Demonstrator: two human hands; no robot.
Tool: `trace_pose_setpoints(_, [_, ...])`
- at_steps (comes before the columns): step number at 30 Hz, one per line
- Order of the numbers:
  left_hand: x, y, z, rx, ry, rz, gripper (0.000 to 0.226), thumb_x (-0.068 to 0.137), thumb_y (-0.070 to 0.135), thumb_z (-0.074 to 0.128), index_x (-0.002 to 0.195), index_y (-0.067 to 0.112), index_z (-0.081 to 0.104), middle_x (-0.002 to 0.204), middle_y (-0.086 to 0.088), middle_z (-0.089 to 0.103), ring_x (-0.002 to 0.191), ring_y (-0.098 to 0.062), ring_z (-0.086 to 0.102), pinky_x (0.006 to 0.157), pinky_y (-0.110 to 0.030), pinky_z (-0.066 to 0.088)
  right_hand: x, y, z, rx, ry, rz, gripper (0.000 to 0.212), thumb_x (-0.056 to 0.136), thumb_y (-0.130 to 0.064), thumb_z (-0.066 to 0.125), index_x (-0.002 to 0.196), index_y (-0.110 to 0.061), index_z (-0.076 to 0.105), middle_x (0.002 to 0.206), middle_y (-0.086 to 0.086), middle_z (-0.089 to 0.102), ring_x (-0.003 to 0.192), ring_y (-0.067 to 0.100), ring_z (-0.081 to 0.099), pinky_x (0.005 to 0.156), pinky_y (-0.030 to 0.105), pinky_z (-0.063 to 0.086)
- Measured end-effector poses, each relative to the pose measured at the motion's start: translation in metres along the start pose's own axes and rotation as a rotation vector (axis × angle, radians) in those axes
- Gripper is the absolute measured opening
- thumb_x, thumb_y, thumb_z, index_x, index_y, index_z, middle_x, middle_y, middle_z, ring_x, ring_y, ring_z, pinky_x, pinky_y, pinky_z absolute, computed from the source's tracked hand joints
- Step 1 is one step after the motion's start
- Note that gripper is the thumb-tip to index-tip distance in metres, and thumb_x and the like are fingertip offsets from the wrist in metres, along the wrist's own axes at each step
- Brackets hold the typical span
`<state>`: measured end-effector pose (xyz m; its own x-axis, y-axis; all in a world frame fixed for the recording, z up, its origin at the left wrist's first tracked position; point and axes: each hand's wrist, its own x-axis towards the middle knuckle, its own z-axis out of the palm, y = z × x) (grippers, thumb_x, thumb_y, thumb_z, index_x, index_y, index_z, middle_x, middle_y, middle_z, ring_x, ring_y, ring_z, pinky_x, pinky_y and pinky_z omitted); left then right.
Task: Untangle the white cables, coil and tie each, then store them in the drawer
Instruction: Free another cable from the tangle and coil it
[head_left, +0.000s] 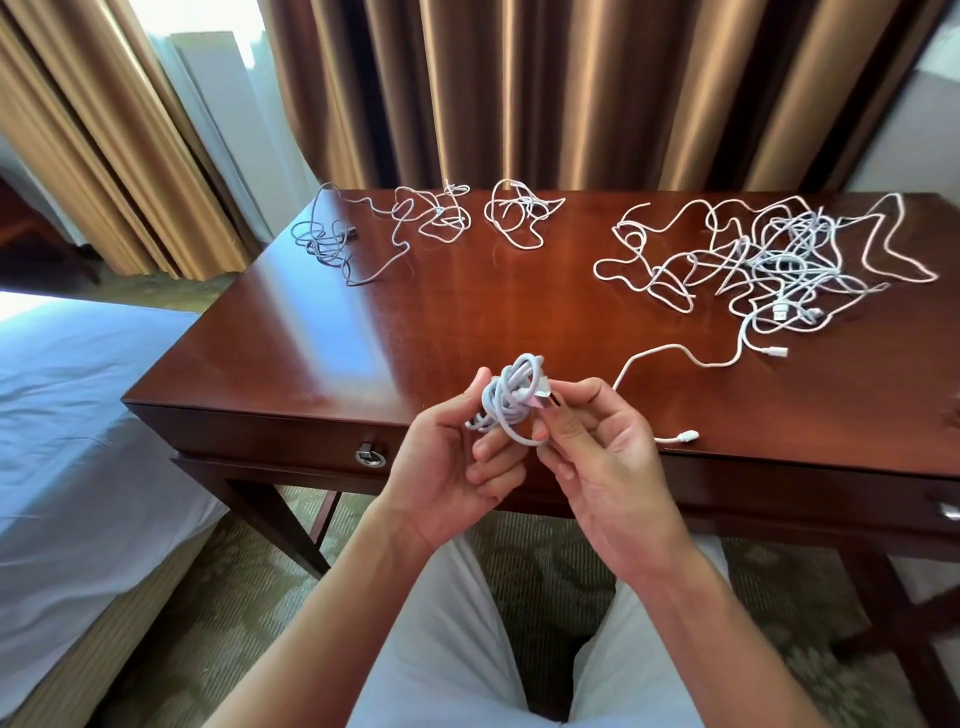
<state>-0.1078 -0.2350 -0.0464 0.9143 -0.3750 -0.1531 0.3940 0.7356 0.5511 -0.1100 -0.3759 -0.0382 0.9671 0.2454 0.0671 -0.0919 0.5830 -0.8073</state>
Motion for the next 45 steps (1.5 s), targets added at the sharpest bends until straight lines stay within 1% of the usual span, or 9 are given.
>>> trace_pose_setpoints(11, [-0.004, 0.006, 0.01, 0.255, 0.083, 0.142, 0.031, 0.097, 0.032, 0.048, 0.077, 0.01, 0.058, 0.045, 0.0, 0.033, 0.029, -0.005, 0.021, 0.034, -0.018, 0.012, 0.004, 0.003, -0.011, -0.155, -0.057, -0.102, 0.008, 0.083, -0.024, 0.07, 0.087, -0.021, 0.076, 0.081, 0.008, 0.067, 0.065, 0.013, 0.048, 0.057, 0.019, 0.041])
trace_pose_setpoints(18, [-0.008, 0.008, 0.016, 0.623, 0.16, 0.348, 0.027, 0.101, 0.031, 0.047, 0.086, 0.009, 0.048, 0.055, -0.01, 0.046, 0.036, -0.015, 0.033, 0.037, -0.02, 0.029, 0.005, 0.008, -0.015, -0.024, 0.021, -0.066, 0.017, 0.09, -0.008, 0.057, 0.084, -0.017, 0.07, 0.076, 0.003, 0.065, 0.064, 0.008, 0.051, 0.054, 0.017, 0.041])
trace_pose_setpoints(25, [-0.007, 0.007, 0.015, 0.426, 0.139, 0.236, 0.024, 0.102, 0.025, 0.044, 0.094, 0.005, 0.054, 0.061, -0.012, 0.055, 0.041, -0.014, 0.043, 0.04, -0.023, 0.037, 0.007, 0.008, -0.017, -0.02, 0.114, -0.068, 0.011, 0.091, -0.01, 0.057, 0.099, -0.004, 0.062, 0.076, 0.003, 0.065, 0.06, 0.005, 0.05, 0.054, 0.016, 0.041])
trace_pose_setpoints(29, [-0.003, 0.008, 0.008, 0.32, 0.075, 0.088, 0.032, 0.096, 0.025, 0.045, 0.108, 0.002, 0.066, 0.079, -0.014, 0.069, 0.061, -0.016, 0.061, 0.065, -0.023, 0.055, 0.008, 0.009, -0.014, -0.015, 0.216, -0.067, 0.008, 0.094, -0.009, 0.057, 0.101, -0.008, 0.06, 0.071, 0.0, 0.063, 0.053, 0.004, 0.049, 0.055, 0.014, 0.043])
trace_pose_setpoints(33, [0.003, 0.009, 0.0, 0.32, 0.161, 0.065, 0.033, 0.093, 0.027, 0.046, 0.087, 0.015, 0.076, 0.069, -0.004, 0.058, 0.062, -0.013, 0.053, 0.065, -0.023, 0.046, 0.007, 0.014, -0.014, 0.027, 0.255, -0.013, 0.023, 0.093, -0.008, 0.059, 0.116, -0.008, 0.062, 0.072, 0.0, 0.066, 0.055, 0.004, 0.044, 0.054, 0.014, 0.042])
trace_pose_setpoints(35, [0.005, 0.007, -0.002, 0.307, 0.18, 0.048, 0.028, 0.092, 0.027, 0.047, 0.097, 0.012, 0.071, 0.076, -0.002, 0.057, 0.065, -0.012, 0.05, 0.062, -0.023, 0.041, 0.006, 0.017, -0.013, 0.087, 0.241, 0.084, 0.024, 0.094, -0.009, 0.059, 0.116, -0.004, 0.066, 0.074, -0.001, 0.064, 0.056, 0.003, 0.044, 0.052, 0.013, 0.041])
trace_pose_setpoints(38, [0.008, 0.002, -0.005, 0.326, 0.149, 0.019, 0.046, 0.095, 0.027, 0.046, 0.131, 0.0, 0.056, 0.087, -0.003, 0.053, 0.068, -0.01, 0.045, 0.06, -0.023, 0.037, 0.003, 0.017, -0.012, 0.119, 0.134, 0.216, 0.021, 0.097, -0.007, 0.053, 0.109, -0.001, 0.07, 0.072, -0.001, 0.064, 0.052, 0.002, 0.049, 0.047, 0.012, 0.038])
trace_pose_setpoints(43, [0.008, 0.003, -0.002, 0.288, 0.062, 0.038, 0.04, 0.097, 0.024, 0.044, 0.103, -0.002, 0.074, 0.071, -0.005, 0.059, 0.058, -0.011, 0.05, 0.061, -0.025, 0.05, 0.0, 0.011, -0.018, -0.179, 0.066, 0.217, 0.023, 0.088, -0.015, 0.067, 0.105, -0.002, 0.076, 0.078, 0.003, 0.07, 0.065, 0.003, 0.058, 0.05, 0.012, 0.04])
trace_pose_setpoints(45, [0.007, 0.005, 0.003, 0.315, 0.036, 0.023, 0.044, 0.1, 0.025, 0.041, 0.112, -0.008, 0.067, 0.062, -0.003, 0.06, 0.054, -0.012, 0.05, 0.059, -0.026, 0.051, 0.001, 0.007, -0.019, -0.256, 0.048, 0.243, 0.022, 0.081, -0.018, 0.072, 0.096, -0.003, 0.078, 0.072, 0.004, 0.068, 0.064, 0.004, 0.058, 0.052, 0.012, 0.041])
